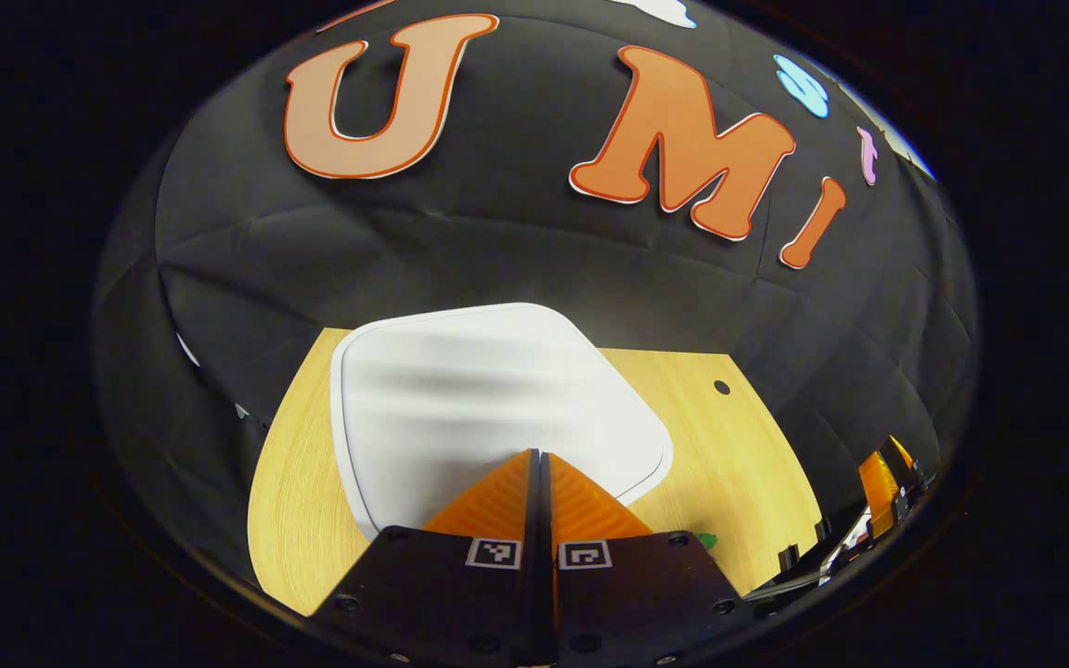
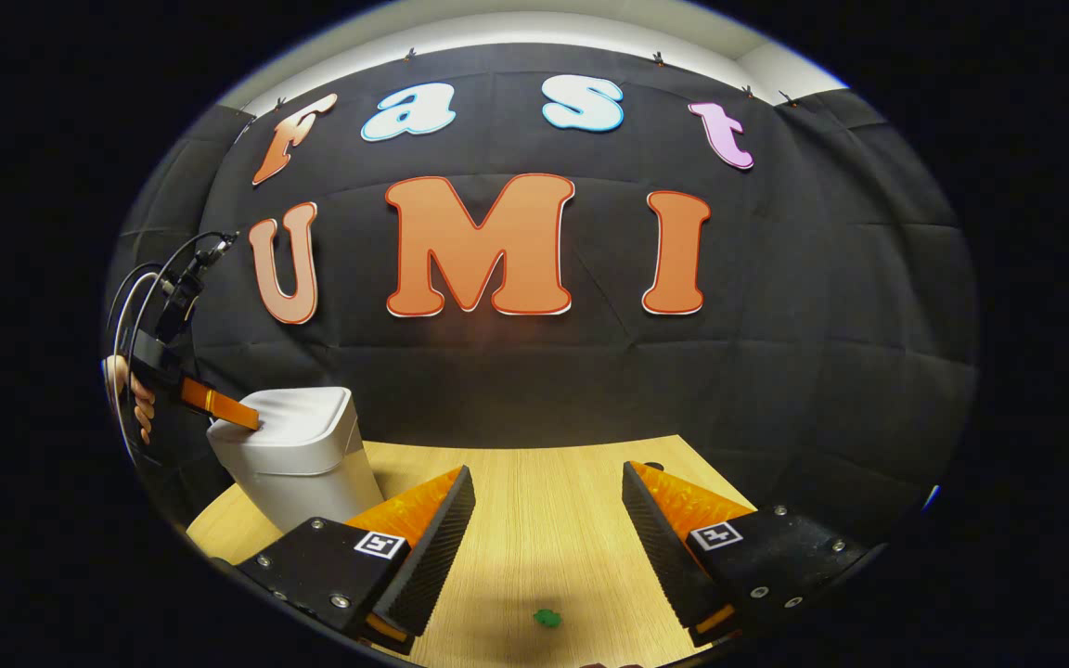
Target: Press the lid of the desktop garbage bin to open it, pick up the crumpled paper on the desktop and throw it into the bin, then pick up the pop can on the desktop and drop it into the bin, and finally close the garbage bin lid.
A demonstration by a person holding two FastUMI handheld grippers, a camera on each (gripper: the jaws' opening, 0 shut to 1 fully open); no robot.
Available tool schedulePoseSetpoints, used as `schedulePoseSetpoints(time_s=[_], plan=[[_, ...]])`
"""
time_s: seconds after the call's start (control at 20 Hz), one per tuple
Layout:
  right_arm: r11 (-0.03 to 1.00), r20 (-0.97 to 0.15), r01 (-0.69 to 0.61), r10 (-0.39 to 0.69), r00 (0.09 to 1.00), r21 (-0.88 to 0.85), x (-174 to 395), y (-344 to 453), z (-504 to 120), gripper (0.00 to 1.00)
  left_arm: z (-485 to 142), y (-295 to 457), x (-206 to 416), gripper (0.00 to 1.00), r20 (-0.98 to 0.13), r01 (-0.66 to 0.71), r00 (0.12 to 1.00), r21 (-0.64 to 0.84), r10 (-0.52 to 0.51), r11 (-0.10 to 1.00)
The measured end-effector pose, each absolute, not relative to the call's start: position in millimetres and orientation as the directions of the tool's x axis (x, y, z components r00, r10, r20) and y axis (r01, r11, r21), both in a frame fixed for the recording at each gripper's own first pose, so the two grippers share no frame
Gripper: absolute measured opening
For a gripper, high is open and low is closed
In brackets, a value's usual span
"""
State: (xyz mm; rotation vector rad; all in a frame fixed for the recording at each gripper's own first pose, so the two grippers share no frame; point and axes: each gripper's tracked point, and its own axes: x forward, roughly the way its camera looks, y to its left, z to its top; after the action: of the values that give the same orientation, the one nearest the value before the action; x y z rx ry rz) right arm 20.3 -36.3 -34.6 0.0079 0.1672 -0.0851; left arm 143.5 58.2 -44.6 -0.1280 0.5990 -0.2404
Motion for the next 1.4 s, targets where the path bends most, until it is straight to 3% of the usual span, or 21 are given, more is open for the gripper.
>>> schedulePoseSetpoints(time_s=[0.4, 0.8, 1.15, 1.4], plan=[[0.997, -0.14, 0.069, -0.065, 0.988, 0.027, 17.2, -33.1, -16.9, 0.95, -27.8, 57.9, 138.5, 0.0, -0.485, 0.167, 0.852, -0.11, -0.2, 0.98], [0.997, -0.138, 0.077, -0.073, 0.988, 0.02, 8.3, -39.9, -11.2, 0.95, 67.7, 51.6, 118.0, 0.0, -0.267, 0.155, 0.951, -0.024, -0.156, 0.988], [0.998, -0.109, 0.055, -0.051, 0.993, 0.03, 2.3, -40.1, -2.3, 0.95, 86.4, 32.9, 82.0, 0.0, -0.128, 0.164, 0.975, -0.14, -0.182, 0.977], [0.998, -0.111, 0.048, -0.044, 0.993, 0.029, -1.2, -44.1, -2.9, 0.95, 98.3, 36.1, 62.4, 0.0, -0.067, 0.092, 0.993, -0.038, -0.094, 0.995]])
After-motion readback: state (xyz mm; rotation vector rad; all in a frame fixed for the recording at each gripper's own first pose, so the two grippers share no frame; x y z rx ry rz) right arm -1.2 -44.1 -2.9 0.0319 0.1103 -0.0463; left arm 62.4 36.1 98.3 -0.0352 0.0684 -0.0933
